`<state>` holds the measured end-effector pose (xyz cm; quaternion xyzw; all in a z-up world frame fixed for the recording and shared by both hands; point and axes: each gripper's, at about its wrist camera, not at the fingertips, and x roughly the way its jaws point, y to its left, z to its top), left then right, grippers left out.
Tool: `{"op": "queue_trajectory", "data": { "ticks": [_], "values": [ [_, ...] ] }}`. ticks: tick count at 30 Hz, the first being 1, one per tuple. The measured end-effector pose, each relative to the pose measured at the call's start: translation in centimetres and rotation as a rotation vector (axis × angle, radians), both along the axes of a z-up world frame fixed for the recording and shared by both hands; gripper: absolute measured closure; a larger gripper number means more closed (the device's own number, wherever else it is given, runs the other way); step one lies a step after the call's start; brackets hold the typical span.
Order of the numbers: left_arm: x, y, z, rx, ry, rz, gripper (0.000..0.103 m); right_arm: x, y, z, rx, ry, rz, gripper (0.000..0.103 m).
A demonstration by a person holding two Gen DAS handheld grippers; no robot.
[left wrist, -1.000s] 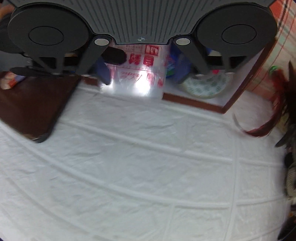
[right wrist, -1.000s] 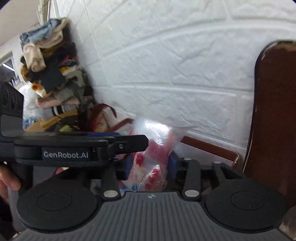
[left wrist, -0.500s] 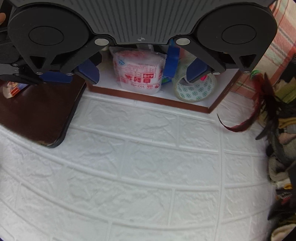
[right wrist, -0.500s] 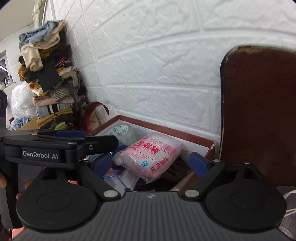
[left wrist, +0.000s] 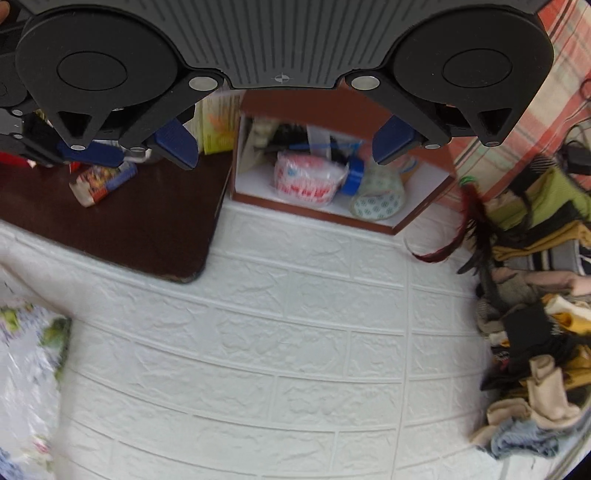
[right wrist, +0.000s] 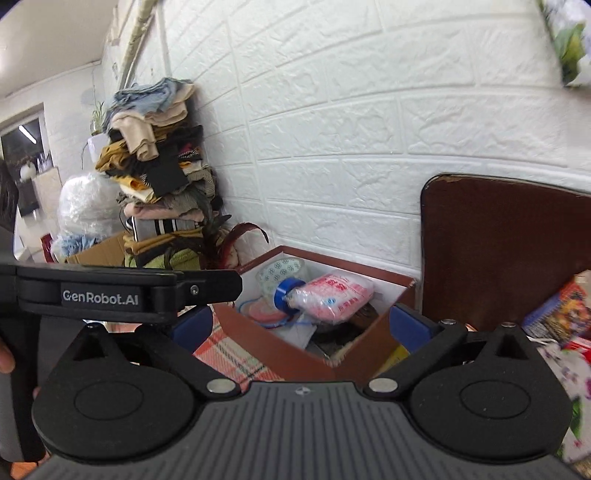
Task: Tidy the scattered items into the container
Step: 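Move both tools back toward the markers lying by the pile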
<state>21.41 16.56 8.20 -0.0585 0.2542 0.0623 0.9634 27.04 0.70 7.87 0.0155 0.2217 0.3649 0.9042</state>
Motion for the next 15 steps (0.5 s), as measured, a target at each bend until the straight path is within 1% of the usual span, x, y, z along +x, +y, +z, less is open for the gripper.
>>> {"op": "queue_trajectory", "data": {
  "ticks": [3, 6, 8, 11, 15],
  "values": [
    [-3.0, -2.5, -0.8, 0.054, 0.0, -0.039, 0.0, -3.8, -0.8, -0.8, -0.053, -0.052, -0.038, 0.0],
    [-5.5, -4.7, -1.8, 0.078, 0.017, -0.059, 0.0, -7.4, -1.4, -1.8, -0.11, -0.114, -0.057, 0.0],
    [-6.9, -5.7, -2.4, 0.076, 0.023, -0.074, 0.0, -9.5, -2.1, -2.5, -0.138, -0.151, -0.073, 0.0],
    [-8.6, -7.4, -3.3, 0.066, 0.037, -0.097, 0.0, -11.7, -3.5, -3.4, -0.152, -0.158, -0.099, 0.0],
    [-9.9, -9.2, -4.5, 0.053, 0.053, -0.129, 0.0, -13.5, -5.6, -4.5, -0.142, -0.123, -0.14, 0.0]
  ]
}}
